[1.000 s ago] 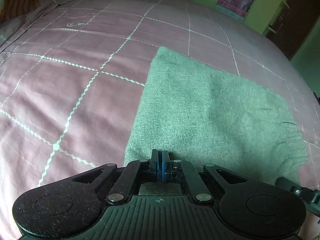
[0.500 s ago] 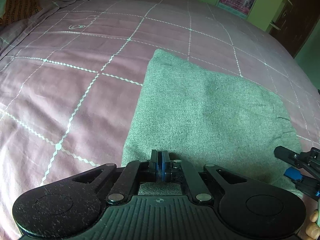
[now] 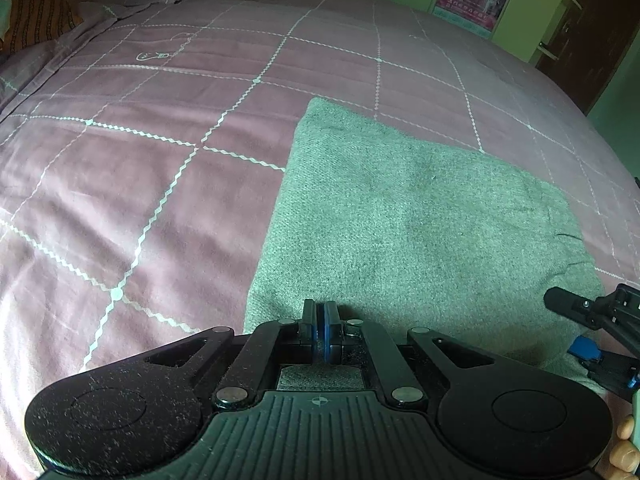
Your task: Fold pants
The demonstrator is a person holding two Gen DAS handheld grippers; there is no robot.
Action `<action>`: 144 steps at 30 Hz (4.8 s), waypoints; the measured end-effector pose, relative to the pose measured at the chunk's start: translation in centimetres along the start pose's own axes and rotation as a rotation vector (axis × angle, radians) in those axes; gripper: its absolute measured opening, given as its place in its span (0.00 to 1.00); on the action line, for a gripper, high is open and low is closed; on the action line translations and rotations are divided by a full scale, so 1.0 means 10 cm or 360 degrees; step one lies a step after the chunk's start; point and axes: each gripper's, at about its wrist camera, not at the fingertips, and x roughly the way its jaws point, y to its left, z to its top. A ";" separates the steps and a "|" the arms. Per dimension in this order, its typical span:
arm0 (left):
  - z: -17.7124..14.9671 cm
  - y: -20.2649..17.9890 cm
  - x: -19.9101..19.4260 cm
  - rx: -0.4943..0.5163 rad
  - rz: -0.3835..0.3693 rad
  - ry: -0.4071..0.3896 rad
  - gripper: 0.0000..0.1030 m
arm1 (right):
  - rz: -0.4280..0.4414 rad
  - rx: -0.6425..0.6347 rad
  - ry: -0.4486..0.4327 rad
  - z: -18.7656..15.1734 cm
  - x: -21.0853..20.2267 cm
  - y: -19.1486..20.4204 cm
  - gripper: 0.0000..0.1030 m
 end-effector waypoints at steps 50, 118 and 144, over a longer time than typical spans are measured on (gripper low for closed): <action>-0.34 -0.64 -0.22 0.0366 -0.0027 -0.0061 0.03 | -0.0424 -0.1134 -0.0095 -0.32 -0.42 0.13 0.31; -0.53 -0.75 -0.34 0.0245 -0.0036 -0.0073 0.04 | -0.0517 -0.1320 -0.0230 -0.58 -0.51 0.62 0.38; -0.36 -0.51 -0.49 0.0142 -0.0060 -0.0096 0.04 | -0.0405 -0.1126 -0.0101 -0.46 -0.60 0.40 0.57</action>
